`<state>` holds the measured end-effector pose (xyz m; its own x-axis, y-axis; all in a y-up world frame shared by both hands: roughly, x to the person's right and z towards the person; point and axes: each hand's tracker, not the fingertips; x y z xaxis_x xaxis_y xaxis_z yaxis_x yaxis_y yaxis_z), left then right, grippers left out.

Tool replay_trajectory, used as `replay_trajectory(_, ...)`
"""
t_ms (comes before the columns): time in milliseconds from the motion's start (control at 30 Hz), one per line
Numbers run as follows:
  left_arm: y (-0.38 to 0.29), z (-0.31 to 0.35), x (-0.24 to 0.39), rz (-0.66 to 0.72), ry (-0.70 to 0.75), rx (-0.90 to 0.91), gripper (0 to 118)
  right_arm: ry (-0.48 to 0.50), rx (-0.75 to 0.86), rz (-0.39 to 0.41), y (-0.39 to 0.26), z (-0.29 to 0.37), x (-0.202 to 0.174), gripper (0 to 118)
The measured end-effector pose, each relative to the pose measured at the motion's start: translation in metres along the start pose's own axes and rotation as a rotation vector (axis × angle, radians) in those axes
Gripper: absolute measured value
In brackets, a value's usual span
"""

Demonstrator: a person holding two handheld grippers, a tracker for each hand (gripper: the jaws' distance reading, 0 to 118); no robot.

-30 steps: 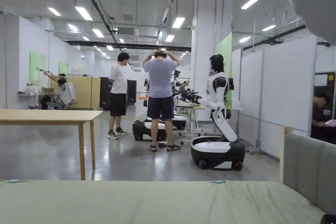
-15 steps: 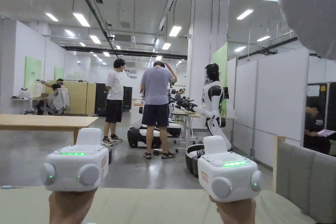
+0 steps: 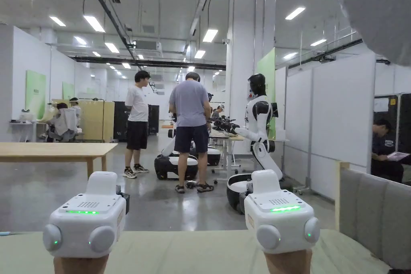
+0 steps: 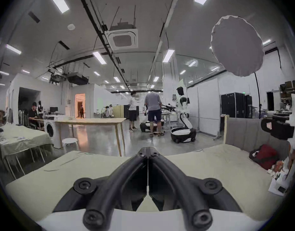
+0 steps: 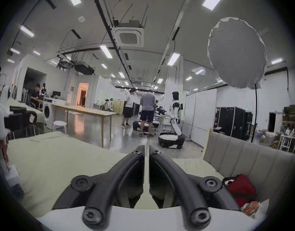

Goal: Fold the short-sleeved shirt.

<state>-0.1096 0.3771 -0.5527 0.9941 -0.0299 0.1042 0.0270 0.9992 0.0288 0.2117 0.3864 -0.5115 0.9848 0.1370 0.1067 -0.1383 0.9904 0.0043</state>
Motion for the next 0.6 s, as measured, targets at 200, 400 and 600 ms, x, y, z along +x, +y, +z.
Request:
replay_trajectory(200,-0.0041,0.0043,0.0036,-0.020,0.044,0.008,3,-0.026,0.005,-0.015,0.0035,0.0014,0.0024,18)
replay_trajectory(400,-0.0051,-0.0006,0.0026,-0.023,0.036,-0.029,114,-0.055,0.001,-0.030,0.0017,-0.0017,0.0029,118)
replay_trajectory(600,-0.0025,-0.0025,0.0003,-0.017,0.080,-0.033,118,-0.019,0.008,-0.033,0.0088,0.0028,0.0008,118)
